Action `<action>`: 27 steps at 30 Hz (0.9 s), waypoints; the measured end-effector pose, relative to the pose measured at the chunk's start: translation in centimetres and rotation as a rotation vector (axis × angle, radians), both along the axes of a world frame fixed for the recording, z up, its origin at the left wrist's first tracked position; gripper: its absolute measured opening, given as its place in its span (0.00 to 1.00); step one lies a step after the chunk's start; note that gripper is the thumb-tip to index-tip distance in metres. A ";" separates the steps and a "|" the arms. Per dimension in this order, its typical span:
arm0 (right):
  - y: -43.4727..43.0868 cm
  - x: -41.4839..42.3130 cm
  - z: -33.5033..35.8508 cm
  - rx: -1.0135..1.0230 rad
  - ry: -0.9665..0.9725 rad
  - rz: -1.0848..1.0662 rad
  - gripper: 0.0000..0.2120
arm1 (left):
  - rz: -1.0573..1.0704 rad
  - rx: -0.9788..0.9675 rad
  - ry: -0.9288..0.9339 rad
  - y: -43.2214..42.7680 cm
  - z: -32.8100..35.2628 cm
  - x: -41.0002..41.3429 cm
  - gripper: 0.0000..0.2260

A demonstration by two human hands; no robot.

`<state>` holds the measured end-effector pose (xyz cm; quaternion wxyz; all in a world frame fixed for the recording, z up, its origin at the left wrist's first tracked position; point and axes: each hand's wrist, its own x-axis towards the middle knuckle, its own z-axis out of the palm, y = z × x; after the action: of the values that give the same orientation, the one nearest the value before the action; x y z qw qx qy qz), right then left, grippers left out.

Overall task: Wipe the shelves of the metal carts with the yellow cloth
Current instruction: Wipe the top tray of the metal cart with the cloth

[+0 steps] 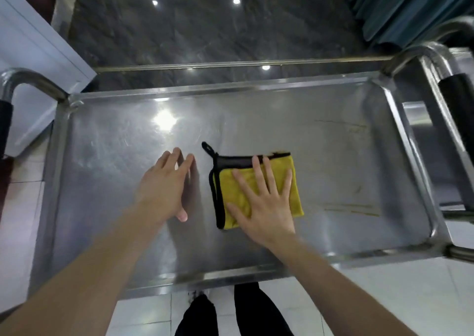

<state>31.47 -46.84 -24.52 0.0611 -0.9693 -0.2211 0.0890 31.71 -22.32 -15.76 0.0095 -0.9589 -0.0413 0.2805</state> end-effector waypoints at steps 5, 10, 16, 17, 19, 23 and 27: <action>0.7 3.6 -0.7 -0.006 -0.022 0.029 0.36 | 0.019 0.002 -0.012 0.0 -0.3 0.1 0.72; 7.6 20.8 -1.2 -0.042 -0.010 -0.029 0.38 | 0.047 -0.020 0.014 -0.1 -0.7 0.2 0.72; 3.0 10.1 -1.0 0.010 -0.053 0.036 0.36 | 0.049 -0.014 0.023 -0.3 -0.3 0.0 0.72; 1.4 6.5 -0.6 0.011 -0.046 0.063 0.36 | 0.051 -0.009 0.027 -0.4 -0.2 0.0 0.73; -1.3 0.9 0.2 -0.011 -0.016 0.102 0.36 | 0.055 -0.007 0.032 -0.4 -0.2 0.0 0.73; -0.8 4.1 -0.7 -0.015 -0.016 0.097 0.36 | 0.045 0.004 0.018 -0.4 -0.5 0.1 0.73; 5.0 18.9 -1.2 0.000 0.007 -0.009 0.38 | 0.073 -0.013 0.044 -0.5 -0.4 0.2 0.71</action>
<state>50.34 -41.85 -25.75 0.0621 -0.9700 -0.2163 0.0922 31.89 -22.85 -16.19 -0.0061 -0.9505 -0.0744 0.3017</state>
